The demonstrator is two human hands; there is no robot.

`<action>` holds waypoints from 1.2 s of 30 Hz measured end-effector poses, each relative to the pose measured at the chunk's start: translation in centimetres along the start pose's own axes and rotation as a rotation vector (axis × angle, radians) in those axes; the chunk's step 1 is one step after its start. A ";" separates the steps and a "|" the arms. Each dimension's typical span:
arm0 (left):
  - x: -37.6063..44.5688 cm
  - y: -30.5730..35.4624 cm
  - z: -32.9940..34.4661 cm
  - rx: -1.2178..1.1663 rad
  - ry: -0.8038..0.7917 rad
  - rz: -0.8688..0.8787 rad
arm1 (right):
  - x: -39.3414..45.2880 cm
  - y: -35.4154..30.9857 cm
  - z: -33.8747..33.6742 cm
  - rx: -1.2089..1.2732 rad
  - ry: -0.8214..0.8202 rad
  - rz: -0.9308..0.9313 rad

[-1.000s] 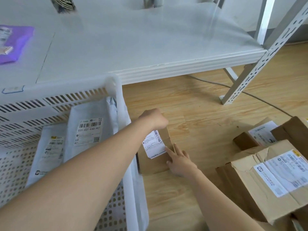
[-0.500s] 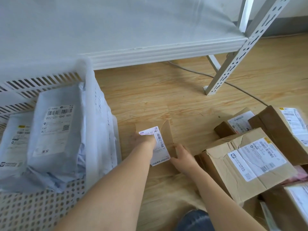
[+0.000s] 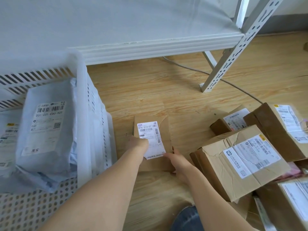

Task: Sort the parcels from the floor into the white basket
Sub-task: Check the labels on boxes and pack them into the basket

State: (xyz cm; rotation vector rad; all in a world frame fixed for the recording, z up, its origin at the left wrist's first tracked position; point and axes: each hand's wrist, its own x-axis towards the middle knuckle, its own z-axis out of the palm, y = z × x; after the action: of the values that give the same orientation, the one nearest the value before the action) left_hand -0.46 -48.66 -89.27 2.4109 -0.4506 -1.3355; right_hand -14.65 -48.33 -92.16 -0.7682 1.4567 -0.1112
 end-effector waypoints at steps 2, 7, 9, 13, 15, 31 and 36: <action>-0.8 1.3 -1.3 0.173 0.036 0.111 | -0.5 -0.9 0.1 0.112 0.036 -0.040; -3.4 4.2 -4.2 0.199 0.009 0.252 | -3.0 -3.8 0.3 0.321 0.134 -0.171; -4.8 5.0 -5.4 0.163 0.024 0.313 | -4.5 -5.0 0.4 0.361 0.142 -0.225; -8.0 6.4 -7.8 0.072 0.047 0.381 | -8.5 -7.0 0.3 0.390 0.148 -0.305; -10.0 6.7 -8.9 0.011 0.005 0.408 | -10.5 -7.8 -0.2 0.408 0.151 -0.347; -17.6 2.5 -24.5 -0.093 0.040 0.777 | -22.9 -14.0 7.1 0.249 0.007 -0.635; -16.8 -1.5 -30.7 -0.104 0.105 0.795 | -23.9 -15.4 14.0 0.133 -0.077 -0.697</action>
State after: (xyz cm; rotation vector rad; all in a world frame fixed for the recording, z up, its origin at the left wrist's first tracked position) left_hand 17.48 -35.55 -62.18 1.8663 -1.1224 -0.8390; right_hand 0.20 -42.24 -64.86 -1.1274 1.0432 -0.6938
